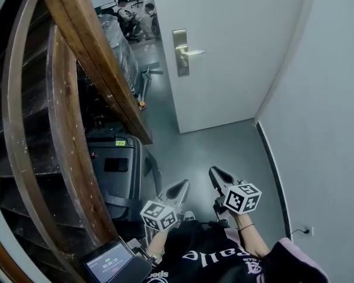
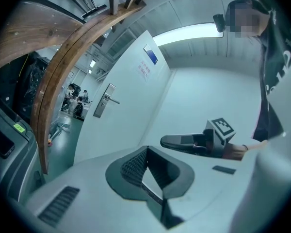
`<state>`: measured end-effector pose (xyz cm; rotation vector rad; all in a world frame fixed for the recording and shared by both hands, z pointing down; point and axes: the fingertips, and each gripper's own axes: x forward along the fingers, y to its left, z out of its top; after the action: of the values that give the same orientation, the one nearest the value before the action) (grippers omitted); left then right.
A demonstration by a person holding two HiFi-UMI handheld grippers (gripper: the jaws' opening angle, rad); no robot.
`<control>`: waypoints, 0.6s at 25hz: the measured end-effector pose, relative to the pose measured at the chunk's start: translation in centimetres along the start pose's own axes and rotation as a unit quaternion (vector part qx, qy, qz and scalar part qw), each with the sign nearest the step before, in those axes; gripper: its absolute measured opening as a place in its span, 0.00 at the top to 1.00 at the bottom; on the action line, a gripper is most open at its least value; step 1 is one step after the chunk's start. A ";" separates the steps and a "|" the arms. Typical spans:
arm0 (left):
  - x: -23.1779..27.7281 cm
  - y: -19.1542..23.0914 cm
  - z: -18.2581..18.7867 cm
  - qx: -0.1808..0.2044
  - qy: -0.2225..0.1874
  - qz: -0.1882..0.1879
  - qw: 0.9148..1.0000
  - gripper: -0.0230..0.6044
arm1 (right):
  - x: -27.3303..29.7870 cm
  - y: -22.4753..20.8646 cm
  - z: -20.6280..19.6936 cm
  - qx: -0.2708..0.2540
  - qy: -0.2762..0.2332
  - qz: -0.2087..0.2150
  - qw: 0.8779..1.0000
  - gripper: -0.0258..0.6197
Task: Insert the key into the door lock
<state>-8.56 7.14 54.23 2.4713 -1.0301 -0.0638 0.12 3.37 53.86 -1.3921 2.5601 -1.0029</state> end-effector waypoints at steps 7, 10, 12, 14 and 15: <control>1.2 -4.4 -1.0 -0.006 -0.026 0.023 0.999 0.96 | -3.9 -1.4 0.5 -0.040 0.014 0.026 0.999 0.89; 1.8 -7.0 -2.6 -0.021 -0.037 0.040 0.998 0.96 | -6.6 -2.3 0.3 -0.048 0.028 0.041 0.998 0.90; 2.3 -9.0 -3.8 -0.028 -0.040 0.048 0.998 0.96 | -8.4 -3.2 0.1 -0.054 0.038 0.049 0.997 0.90; 2.7 -10.9 -5.0 -0.031 -0.038 0.053 0.997 0.96 | -9.9 -4.1 -0.1 -0.055 0.044 0.054 0.996 0.90; 2.8 -11.7 -5.6 -0.031 -0.036 0.055 0.997 0.96 | -10.6 -4.5 -0.1 -0.055 0.045 0.056 0.996 0.90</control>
<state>2.38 14.58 54.56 2.3675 -1.1750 -0.1492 9.62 9.87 53.95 -1.2356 2.7624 -0.9415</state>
